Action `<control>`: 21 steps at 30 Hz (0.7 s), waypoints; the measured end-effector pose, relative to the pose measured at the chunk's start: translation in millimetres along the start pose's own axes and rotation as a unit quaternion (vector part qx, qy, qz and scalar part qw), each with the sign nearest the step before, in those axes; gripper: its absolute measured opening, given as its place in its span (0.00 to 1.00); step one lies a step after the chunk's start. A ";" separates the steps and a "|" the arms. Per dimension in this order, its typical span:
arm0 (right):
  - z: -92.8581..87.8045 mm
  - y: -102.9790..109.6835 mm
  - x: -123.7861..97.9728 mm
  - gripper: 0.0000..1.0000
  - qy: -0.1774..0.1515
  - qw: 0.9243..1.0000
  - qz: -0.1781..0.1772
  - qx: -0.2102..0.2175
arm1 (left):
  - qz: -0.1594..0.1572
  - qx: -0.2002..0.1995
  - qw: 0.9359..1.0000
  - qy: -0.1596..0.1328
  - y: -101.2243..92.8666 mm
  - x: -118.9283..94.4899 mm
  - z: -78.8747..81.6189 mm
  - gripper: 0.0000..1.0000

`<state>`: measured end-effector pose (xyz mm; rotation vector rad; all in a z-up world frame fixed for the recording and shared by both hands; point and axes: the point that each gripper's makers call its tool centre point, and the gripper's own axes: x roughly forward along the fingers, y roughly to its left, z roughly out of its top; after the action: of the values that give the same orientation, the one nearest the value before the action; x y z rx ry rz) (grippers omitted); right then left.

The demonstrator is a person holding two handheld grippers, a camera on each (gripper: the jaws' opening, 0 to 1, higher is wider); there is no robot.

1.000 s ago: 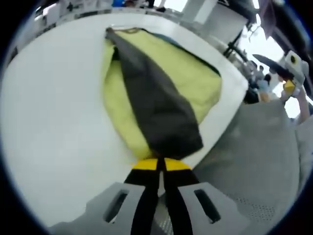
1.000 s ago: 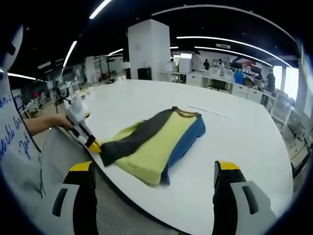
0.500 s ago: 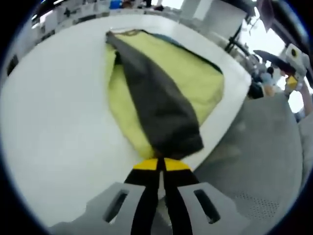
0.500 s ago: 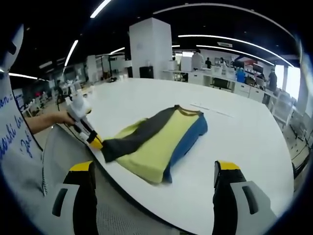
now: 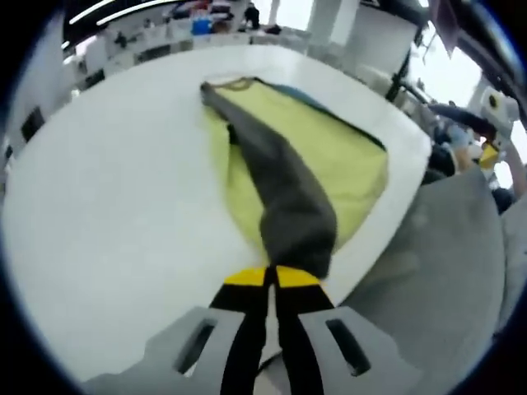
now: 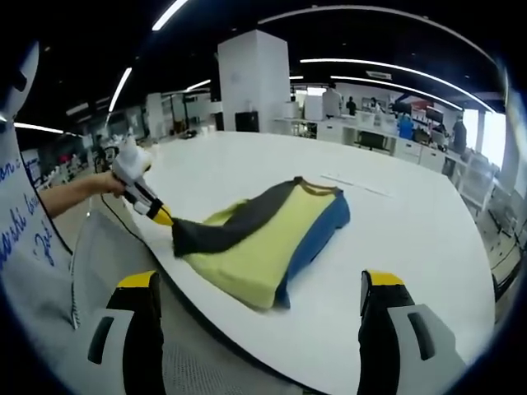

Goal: Fold the garment on the visible template until the final outline fits inside the template.

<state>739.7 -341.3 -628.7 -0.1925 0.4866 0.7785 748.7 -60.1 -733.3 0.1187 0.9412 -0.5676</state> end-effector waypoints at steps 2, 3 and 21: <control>1.0 0.1 0.3 1.00 -0.001 1.000 0.000 -0.001 | 0.002 0.002 1.000 0.001 3.1 -2.4 1.9 0.00; 1.7 0.2 0.3 1.00 -0.001 1.000 0.000 0.000 | 0.003 0.003 1.000 0.001 3.7 -2.9 2.2 0.00; 2.3 5.8 -1.4 1.00 -0.001 1.000 -0.001 0.002 | 0.053 0.014 0.999 0.005 49.8 -33.1 7.9 0.00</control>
<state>735.4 -337.3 -626.0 -0.1891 0.4864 0.7758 764.8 -7.0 -709.6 0.1955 0.9314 -0.4837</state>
